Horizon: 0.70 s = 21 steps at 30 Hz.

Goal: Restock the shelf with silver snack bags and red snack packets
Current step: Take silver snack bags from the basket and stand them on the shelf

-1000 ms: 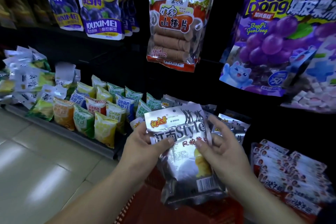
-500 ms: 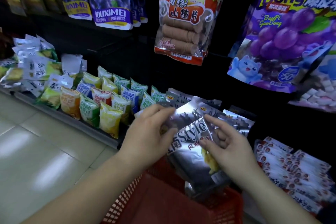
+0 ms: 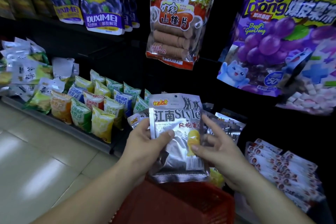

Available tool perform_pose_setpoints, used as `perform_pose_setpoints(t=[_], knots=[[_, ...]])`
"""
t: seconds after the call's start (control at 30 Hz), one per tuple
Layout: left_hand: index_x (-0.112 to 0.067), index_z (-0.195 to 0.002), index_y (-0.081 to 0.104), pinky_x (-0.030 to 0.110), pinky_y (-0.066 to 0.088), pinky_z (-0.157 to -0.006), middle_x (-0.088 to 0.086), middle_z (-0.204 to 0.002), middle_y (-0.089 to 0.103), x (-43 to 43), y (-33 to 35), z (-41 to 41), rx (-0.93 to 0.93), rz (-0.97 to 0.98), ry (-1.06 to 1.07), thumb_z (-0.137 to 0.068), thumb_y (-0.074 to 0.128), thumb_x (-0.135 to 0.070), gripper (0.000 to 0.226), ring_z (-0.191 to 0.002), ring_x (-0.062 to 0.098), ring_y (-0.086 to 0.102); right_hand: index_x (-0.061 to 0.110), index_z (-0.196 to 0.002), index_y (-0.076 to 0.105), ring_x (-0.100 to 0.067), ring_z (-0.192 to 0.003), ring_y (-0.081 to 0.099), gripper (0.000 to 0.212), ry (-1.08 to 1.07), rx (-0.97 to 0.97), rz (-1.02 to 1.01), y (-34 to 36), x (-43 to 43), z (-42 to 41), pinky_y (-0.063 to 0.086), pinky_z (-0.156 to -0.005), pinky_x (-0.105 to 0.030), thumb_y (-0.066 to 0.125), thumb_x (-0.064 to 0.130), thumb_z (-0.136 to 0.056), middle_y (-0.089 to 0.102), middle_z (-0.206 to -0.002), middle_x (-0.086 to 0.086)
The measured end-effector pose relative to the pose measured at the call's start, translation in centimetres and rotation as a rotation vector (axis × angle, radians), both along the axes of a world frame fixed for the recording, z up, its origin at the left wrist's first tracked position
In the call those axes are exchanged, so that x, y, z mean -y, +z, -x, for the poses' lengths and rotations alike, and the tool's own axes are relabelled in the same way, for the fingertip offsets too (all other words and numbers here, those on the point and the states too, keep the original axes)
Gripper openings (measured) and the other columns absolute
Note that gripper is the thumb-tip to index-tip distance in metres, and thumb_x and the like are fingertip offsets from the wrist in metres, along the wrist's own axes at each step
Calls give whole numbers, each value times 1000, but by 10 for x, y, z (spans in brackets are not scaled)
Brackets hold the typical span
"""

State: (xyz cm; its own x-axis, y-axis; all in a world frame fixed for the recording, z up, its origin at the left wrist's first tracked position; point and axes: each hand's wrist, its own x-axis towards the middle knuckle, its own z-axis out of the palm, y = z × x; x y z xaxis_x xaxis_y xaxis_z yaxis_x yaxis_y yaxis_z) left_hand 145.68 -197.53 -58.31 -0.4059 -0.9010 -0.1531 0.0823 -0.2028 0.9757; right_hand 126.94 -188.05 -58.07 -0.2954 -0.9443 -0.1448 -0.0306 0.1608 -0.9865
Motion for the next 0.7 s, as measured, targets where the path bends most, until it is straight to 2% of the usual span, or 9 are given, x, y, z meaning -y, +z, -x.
perform_pose_setpoints(t=[0.07,0.13,0.17,0.23,0.33,0.4,0.5,0.6,0.7], knots=[[-29,-128,59,33,51,-50,14,-87,75,0,-3,1,7,13,-21,-90,79,-19,44,-57,25,64,47,-151,37,-28,-101,73,83,-81,-20,27,-1,0,-1,60,-82,-30,76,7,-89,70,-108,-22],[-36,-135,52,40,60,-67,4,-93,76,-3,-7,-1,90,3,-49,-86,82,-19,61,-76,18,74,46,-150,41,-14,-103,73,78,-182,-31,59,-5,2,0,54,-88,-27,76,12,-90,76,-104,-5],[-38,-136,50,42,62,-71,1,-98,76,-6,-9,-1,108,-19,-67,-85,83,-18,64,-84,15,75,46,-149,42,-11,-106,72,75,-224,-27,60,-7,4,2,52,-91,-31,77,16,-89,77,-104,5],[-35,-131,56,46,63,-69,0,-105,75,-11,-11,-1,78,-34,-98,-85,83,-14,58,-87,16,74,45,-148,44,-11,-110,71,76,-259,-22,38,-7,5,6,51,-94,-41,80,23,-85,76,-106,15],[-32,-131,61,38,63,-71,-3,-109,77,-11,-8,-2,21,40,-54,-86,81,-11,53,-92,18,74,51,-149,40,-23,-102,74,98,-140,22,-37,-1,2,13,56,-87,-46,90,26,-70,74,-116,8],[-30,-125,64,32,61,-67,-2,-104,77,-8,-6,-3,-13,49,-18,-87,79,-6,48,-87,19,74,53,-151,34,-29,-93,75,106,-60,13,-53,2,-2,14,57,-72,-36,90,13,-70,66,-127,5],[-28,-124,64,38,62,-69,4,-104,75,-9,-8,-3,-29,22,-23,-86,78,2,51,-82,20,72,51,-155,29,-18,-87,75,103,-60,-88,-49,4,-5,11,54,-67,-23,85,7,-80,53,-142,5],[-26,-120,63,39,62,-69,8,-105,75,-10,-7,-3,-53,35,-30,-85,77,6,50,-79,22,72,54,-154,28,-10,-85,73,93,-83,-279,-69,4,-6,6,54,-68,-25,82,19,-86,51,-138,16],[-26,-116,62,34,58,-64,10,-102,72,-13,-6,-4,-47,102,-23,-86,75,6,46,-70,24,69,56,-147,39,4,-91,67,78,-135,-425,-48,3,-6,0,54,-69,-18,81,24,-88,55,-130,18]])
